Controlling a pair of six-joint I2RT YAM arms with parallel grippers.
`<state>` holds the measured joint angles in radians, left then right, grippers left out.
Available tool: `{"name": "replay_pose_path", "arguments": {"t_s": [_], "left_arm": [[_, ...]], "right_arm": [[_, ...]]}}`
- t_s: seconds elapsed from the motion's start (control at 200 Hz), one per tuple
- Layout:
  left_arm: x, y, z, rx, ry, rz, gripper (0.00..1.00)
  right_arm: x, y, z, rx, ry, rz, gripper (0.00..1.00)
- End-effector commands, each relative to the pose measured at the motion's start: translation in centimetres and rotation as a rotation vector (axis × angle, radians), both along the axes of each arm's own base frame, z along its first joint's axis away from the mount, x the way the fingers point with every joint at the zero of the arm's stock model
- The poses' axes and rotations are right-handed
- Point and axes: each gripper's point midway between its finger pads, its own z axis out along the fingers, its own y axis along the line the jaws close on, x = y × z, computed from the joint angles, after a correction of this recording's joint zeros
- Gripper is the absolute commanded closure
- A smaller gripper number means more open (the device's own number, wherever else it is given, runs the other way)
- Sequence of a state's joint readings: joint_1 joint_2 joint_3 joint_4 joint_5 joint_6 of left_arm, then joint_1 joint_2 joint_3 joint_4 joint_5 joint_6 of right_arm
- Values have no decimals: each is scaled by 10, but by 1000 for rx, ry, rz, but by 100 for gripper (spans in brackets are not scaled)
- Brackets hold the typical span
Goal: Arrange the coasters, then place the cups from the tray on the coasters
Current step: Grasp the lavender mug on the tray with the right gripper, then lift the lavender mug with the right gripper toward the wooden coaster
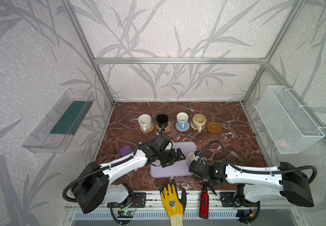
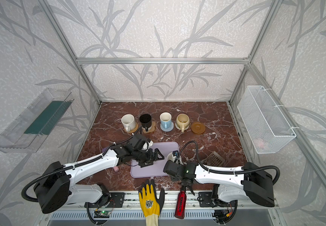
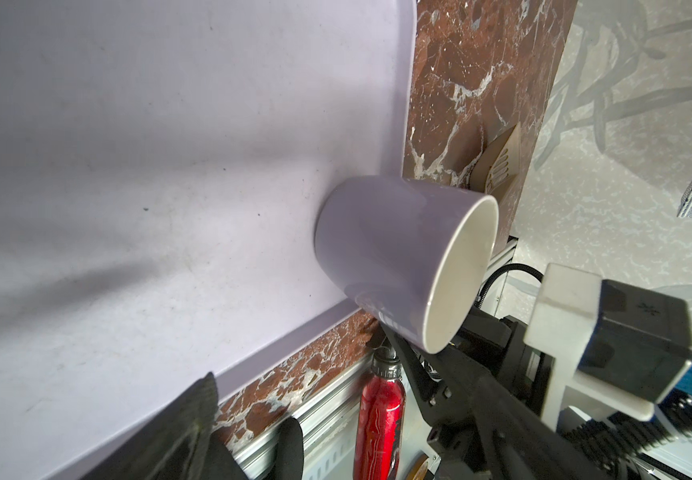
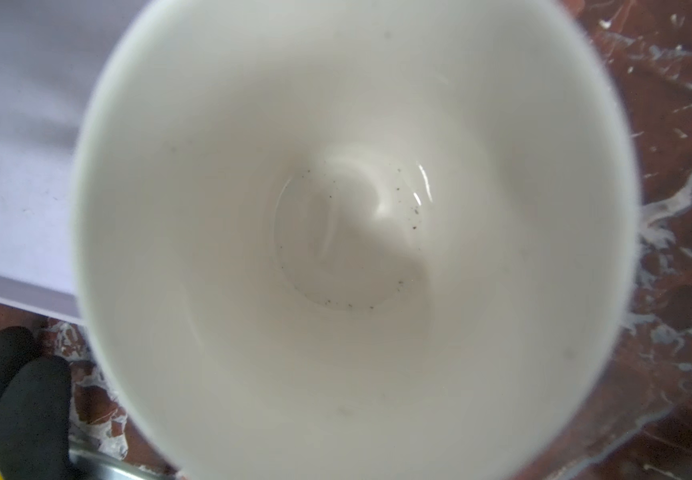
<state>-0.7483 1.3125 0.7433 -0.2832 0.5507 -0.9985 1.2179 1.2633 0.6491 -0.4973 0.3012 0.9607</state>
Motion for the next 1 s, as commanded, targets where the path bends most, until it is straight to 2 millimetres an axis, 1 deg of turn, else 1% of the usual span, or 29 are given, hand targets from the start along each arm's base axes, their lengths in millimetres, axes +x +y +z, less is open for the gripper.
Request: {"name": "replay_pose_path", "arguments": {"t_s": [0.0, 0.14, 0.2, 0.295, 0.49, 0.61, 0.735, 0.805, 0.905, 1.0], "left_arm": [[0, 0, 8, 5, -14, 6, 2], [2, 1, 15, 15, -37, -2, 2], [2, 0, 15, 12, -32, -1, 2], [3, -1, 14, 11, -29, 1, 3], [9, -3, 19, 7, -53, 19, 3], [21, -12, 31, -40, -83, 47, 3], [26, -16, 37, -54, -99, 57, 3], [30, -16, 40, -54, -112, 65, 3], [36, -17, 41, -51, -124, 88, 3], [41, -21, 43, -81, -125, 119, 3]], "right_arm": [[2, -6, 3, -8, -33, -19, 89], [4, -7, 8, 1, -49, -20, 91], [5, -8, 10, 2, -57, -23, 97], [5, -9, 14, 3, -66, -22, 100], [9, -8, 24, 31, -97, -28, 100], [13, -8, 33, 29, -126, -22, 100], [17, -8, 44, 14, -161, -5, 100], [20, -11, 46, 6, -179, -5, 100], [24, -14, 44, -7, -168, 12, 100], [28, -17, 46, 4, -159, 13, 100]]}}
